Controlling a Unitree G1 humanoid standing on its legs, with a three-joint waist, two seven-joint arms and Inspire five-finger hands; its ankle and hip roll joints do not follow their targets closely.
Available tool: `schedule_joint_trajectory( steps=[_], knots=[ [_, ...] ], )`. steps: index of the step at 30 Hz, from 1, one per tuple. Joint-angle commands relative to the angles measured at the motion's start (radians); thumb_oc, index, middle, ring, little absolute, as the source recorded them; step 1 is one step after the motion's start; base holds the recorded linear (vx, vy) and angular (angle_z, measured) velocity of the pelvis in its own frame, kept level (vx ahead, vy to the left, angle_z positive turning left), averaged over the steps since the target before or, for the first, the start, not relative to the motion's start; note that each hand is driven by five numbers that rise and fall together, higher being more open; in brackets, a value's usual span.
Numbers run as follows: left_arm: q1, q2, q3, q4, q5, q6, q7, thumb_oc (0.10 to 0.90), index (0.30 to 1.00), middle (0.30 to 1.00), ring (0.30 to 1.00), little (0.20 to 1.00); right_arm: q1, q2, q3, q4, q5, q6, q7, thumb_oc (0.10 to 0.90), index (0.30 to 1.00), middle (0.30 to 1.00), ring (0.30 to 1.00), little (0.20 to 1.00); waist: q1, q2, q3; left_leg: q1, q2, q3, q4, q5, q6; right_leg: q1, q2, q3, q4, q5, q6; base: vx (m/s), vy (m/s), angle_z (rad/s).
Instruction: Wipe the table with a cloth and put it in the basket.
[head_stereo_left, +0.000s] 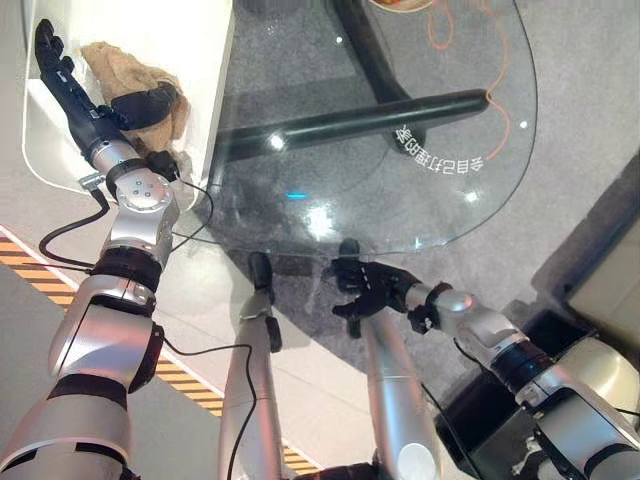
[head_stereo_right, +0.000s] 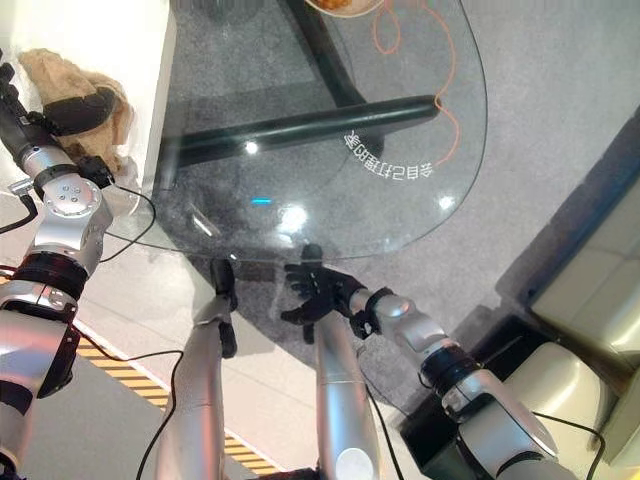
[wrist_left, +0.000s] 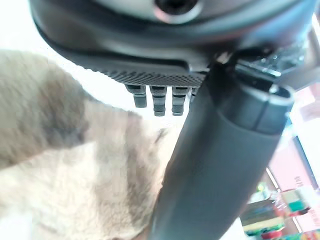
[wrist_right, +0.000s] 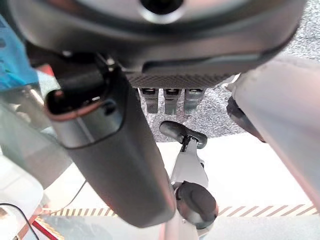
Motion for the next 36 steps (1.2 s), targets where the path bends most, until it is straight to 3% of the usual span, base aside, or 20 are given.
schedule_joint_trajectory(
  steps=[1,7,12,18,22,28,30,36],
  knots=[
    [0.000,0.123,0.044,-0.089,0.183,-0.113,0.078,0.800,0.900,0.900,0.900,0.900,0.111,0.002,-0.017,-0.110,0.034,-0.024,0.037,0.800,0.900,0.900,0.900,0.900,0.025,0.014,-0.020,0.059,-0.052,0.045,-0.020,-0.036,0.052,0.065,0.030,-0.031,-0.076,0.029,-0.010,-0.02,-0.069,0.02],
    [0.090,0.146,0.077,-0.190,0.259,-0.127,0.114,0.800,0.900,0.900,0.900,0.900,0.166,0.003,-0.046,-0.128,0.014,-0.033,0.036,0.800,0.900,0.900,0.900,0.900,0.046,0.025,-0.020,0.095,-0.055,0.041,-0.033,-0.030,0.050,0.109,0.028,-0.049,-0.072,0.008,-0.021,-0.02,-0.052,0.01],
    [0.145,0.144,0.117,-0.238,0.282,-0.139,0.117,0.800,0.900,0.900,0.900,0.900,0.207,0.009,-0.061,-0.122,0.011,-0.051,0.044,0.800,0.900,0.900,0.900,0.900,0.059,0.020,-0.020,0.132,-0.052,0.038,-0.033,-0.035,0.047,0.153,0.033,-0.061,-0.062,-0.014,-0.027,-0.02,-0.079,0.01],
    [0.253,0.117,0.169,-0.294,0.258,-0.182,0.021,0.800,0.900,0.900,0.900,0.900,0.263,0.030,-0.080,-0.110,-0.002,-0.060,0.052,0.800,0.900,0.900,0.900,0.900,0.081,0.016,-0.020,0.184,-0.052,0.025,-0.041,-0.033,0.041,0.213,0.040,-0.079,-0.053,-0.042,-0.036,-0.03,-0.115,0.03],
    [0.395,0.045,0.210,-0.350,0.262,-0.205,-0.052,0.800,0.900,0.900,0.900,0.900,0.310,0.059,-0.100,-0.076,-0.028,-0.075,0.059,0.800,0.900,0.900,0.900,0.900,0.102,0.017,-0.020,0.228,-0.058,0.008,-0.050,-0.031,0.035,0.263,0.044,-0.087,-0.053,-0.059,-0.043,-0.05,-0.145,0.03],
    [0.609,-0.064,0.238,-0.383,0.276,-0.179,-0.163,0.800,0.900,0.900,0.900,0.900,0.358,0.107,-0.145,0.038,-0.078,-0.116,0.110,0.800,0.900,0.900,0.900,0.900,0.140,0.025,-0.020,0.350,-0.059,-0.020,-0.100,-0.009,0.021,0.391,0.042,-0.099,-0.080,-0.075,-0.044,-0.05,-0.138,0.04],
    [0.674,-0.103,0.234,-0.392,0.216,-0.164,-0.211,0.800,0.900,0.900,0.900,0.900,0.372,0.122,-0.163,0.091,-0.090,-0.133,0.120,0.800,0.900,0.900,0.900,0.900,0.154,0.030,-0.020,0.411,-0.060,-0.029,-0.122,-0.003,0.016,0.455,0.037,-0.105,-0.096,-0.078,-0.042,-0.03,-0.135,0.05],
    [0.839,-0.217,0.232,-0.318,0.079,-0.122,-0.375,0.800,0.900,0.900,0.900,0.900,0.437,0.174,-0.222,0.259,-0.164,-0.208,0.052,0.800,0.900,0.900,0.900,0.900,0.167,0.052,-0.102,0.536,-0.052,-0.050,-0.205,0.012,0.005,0.594,0.024,-0.122,-0.175,-0.075,-0.035,0.00,-0.086,0.05]
  ],
)
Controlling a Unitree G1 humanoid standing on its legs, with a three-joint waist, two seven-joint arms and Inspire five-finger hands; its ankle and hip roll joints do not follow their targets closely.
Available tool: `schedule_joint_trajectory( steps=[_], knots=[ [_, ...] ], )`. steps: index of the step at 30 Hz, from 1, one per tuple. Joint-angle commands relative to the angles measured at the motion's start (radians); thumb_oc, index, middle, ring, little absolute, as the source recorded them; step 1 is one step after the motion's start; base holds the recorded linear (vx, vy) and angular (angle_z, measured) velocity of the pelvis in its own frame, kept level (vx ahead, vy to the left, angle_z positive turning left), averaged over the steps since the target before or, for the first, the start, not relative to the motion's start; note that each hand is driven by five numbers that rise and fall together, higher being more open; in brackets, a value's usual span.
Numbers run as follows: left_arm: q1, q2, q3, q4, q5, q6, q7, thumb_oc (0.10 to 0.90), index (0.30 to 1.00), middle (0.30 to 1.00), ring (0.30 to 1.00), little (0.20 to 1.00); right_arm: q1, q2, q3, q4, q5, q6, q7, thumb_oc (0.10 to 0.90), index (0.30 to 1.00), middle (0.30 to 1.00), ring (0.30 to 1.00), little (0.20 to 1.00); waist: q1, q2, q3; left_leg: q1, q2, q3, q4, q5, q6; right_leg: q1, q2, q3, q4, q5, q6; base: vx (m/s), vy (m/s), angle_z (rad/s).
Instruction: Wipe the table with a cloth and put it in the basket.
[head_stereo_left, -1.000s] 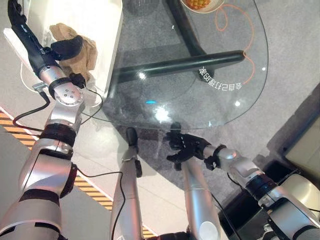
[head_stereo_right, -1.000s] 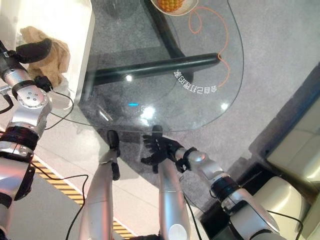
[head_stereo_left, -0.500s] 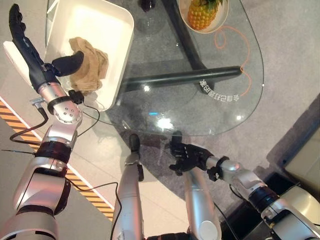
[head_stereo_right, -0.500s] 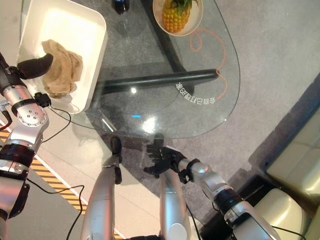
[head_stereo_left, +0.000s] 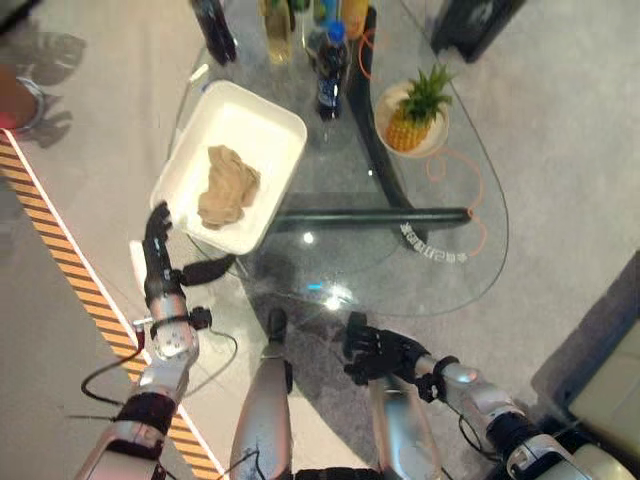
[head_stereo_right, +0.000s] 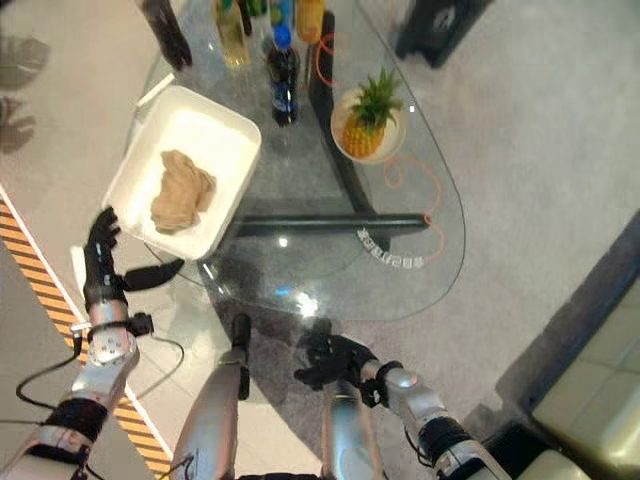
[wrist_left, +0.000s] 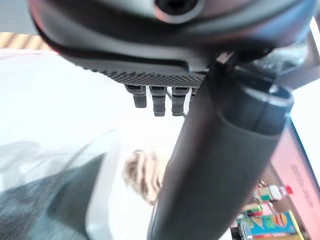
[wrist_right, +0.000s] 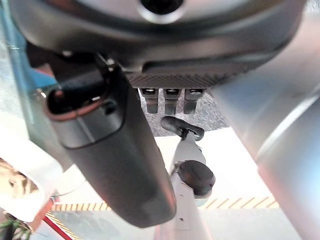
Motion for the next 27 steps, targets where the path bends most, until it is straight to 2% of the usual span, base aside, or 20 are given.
schedule_joint_trajectory(
  steps=[1,3,4,6,7,8,10,11,12,15,18,23,27],
  knots=[
    [0.054,-0.058,0.047,0.015,-0.108,-0.030,-0.111,0.800,0.900,0.900,0.900,0.900,0.098,0.006,-0.036,0.025,-0.082,-0.086,-0.033,0.800,0.900,0.900,0.900,0.900,-0.003,0.037,-0.115,-0.004,-0.071,-0.019,0.036,-0.021,0.056,0.122,0.014,-0.059,-0.098,0.005,-0.009,0.02,-0.055,0.19],
    [0.113,-0.105,0.050,0.063,-0.146,-0.015,-0.170,0.800,0.900,0.900,0.900,0.900,0.118,0.014,-0.057,0.070,-0.148,-0.109,-0.051,0.800,0.900,0.900,0.900,0.900,-0.003,0.040,-0.151,0.031,-0.067,-0.024,0.002,-0.011,0.053,0.164,0.013,-0.060,-0.135,0.015,-0.006,0.04,-0.046,0.15],
    [0.154,-0.136,0.054,0.117,-0.162,0.027,-0.225,0.800,0.900,0.900,0.900,0.900,0.135,0.026,-0.069,0.118,-0.200,-0.127,-0.082,0.800,0.900,0.900,0.900,0.900,-0.001,0.040,-0.183,0.066,-0.064,-0.029,-0.027,-0.006,0.051,0.207,0.010,-0.060,-0.167,0.022,-0.002,0.04,-0.034,0.03],
    [0.168,-0.150,0.055,0.148,-0.167,0.040,-0.246,0.800,0.900,0.900,0.900,0.900,0.140,0.033,-0.075,0.137,-0.223,-0.135,-0.094,0.800,0.900,0.900,0.900,0.900,0.000,0.040,-0.199,0.083,-0.063,-0.030,-0.040,-0.005,0.050,0.226,0.009,-0.060,-0.182,0.026,0.000,0.10,-0.026,-0.01],
    [0.202,-0.181,0.060,0.220,-0.194,0.102,-0.294,0.800,0.900,0.900,0.900,0.900,0.157,0.045,-0.081,0.179,-0.280,-0.184,-0.119,0.800,0.900,0.900,0.900,0.900,0.002,0.038,-0.238,0.127,-0.059,-0.033,-0.074,-0.001,0.047,0.274,0.005,-0.059,-0.222,0.037,0.007,0.15,-0.024,0.02],
    [0.212,-0.192,0.066,0.247,-0.227,0.132,-0.316,0.800,0.900,0.900,0.900,0.900,0.162,0.049,-0.082,0.192,-0.303,-0.189,-0.133,0.800,0.900,0.900,0.900,0.900,0.001,0.038,-0.251,0.139,-0.057,-0.033,-0.082,0.000,0.047,0.287,0.004,-0.058,-0.232,0.041,0.009,0.16,-0.017,0.05],
    [0.233,-0.235,0.097,0.373,-0.301,0.287,-0.434,0.800,0.900,0.900,0.900,0.900,0.175,0.070,-0.082,0.275,-0.342,-0.158,-0.145,0.800,0.900,0.900,0.900,0.900,0.002,0.037,-0.302,0.184,-0.050,-0.034,-0.113,0.001,0.043,0.334,-0.002,-0.060,-0.274,0.055,0.016,0.15,-0.012,0.05],
    [0.237,-0.246,0.095,0.419,-0.306,0.324,-0.467,0.800,0.900,0.900,0.900,0.900,0.177,0.081,-0.086,0.311,-0.339,-0.160,-0.164,0.800,0.900,0.900,0.900,0.900,0.002,0.037,-0.319,0.196,-0.048,-0.033,-0.120,0.001,0.042,0.347,-0.003,-0.061,-0.286,0.059,0.019,0.17,-0.013,0.07],
    [0.241,-0.262,0.088,0.486,-0.291,0.323,-0.496,0.800,0.900,0.900,0.900,0.900,0.181,0.094,-0.098,0.347,-0.337,-0.148,-0.178,0.800,0.900,0.900,0.900,0.900,0.000,0.037,-0.341,0.215,-0.043,-0.031,-0.132,0.000,0.043,0.364,-0.005,-0.061,-0.301,0.065,0.023,0.13,-0.005,0.07],
    [0.245,-0.275,0.075,0.563,-0.279,0.319,-0.490,0.800,0.900,0.900,0.900,0.900,0.186,0.117,-0.121,0.415,-0.308,-0.130,-0.198,0.800,0.900,0.900,0.900,0.900,-0.004,0.041,-0.379,0.249,-0.035,-0.026,-0.152,-0.005,0.041,0.395,-0.008,-0.059,-0.325,0.070,0.029,0.13,0.006,0.07],
    [0.236,-0.279,0.086,0.626,-0.295,0.388,-0.522,0.800,0.900,0.900,0.900,0.900,0.190,0.143,-0.142,0.471,-0.255,-0.084,-0.193,0.800,0.900,0.900,0.900,0.900,-0.013,0.050,-0.406,0.284,-0.027,-0.019,-0.187,-0.002,0.041,0.415,-0.009,-0.052,-0.338,0.071,0.036,0.06,0.010,-0.02],
    [0.222,-0.279,0.056,0.681,-0.160,0.412,-0.554,0.800,0.900,0.900,0.900,0.900,0.195,0.170,-0.210,0.554,-0.154,-0.042,-0.185,0.800,0.900,0.900,0.900,0.900,-0.031,0.061,-0.437,0.327,-0.019,-0.003,-0.226,-0.001,0.042,0.443,-0.013,-0.043,-0.367,0.082,0.046,0.04,0.011,-0.04],
    [0.218,-0.289,0.035,0.692,-0.142,0.421,-0.571,0.800,0.900,0.900,0.900,0.900,0.198,0.169,-0.229,0.601,-0.219,-0.035,-0.192,0.800,0.900,0.900,0.900,0.900,-0.046,0.068,-0.458,0.357,-0.012,0.017,-0.246,-0.007,0.043,0.461,-0.017,-0.031,-0.391,0.094,0.054,0.04,0.016,-0.17]
  ],
)
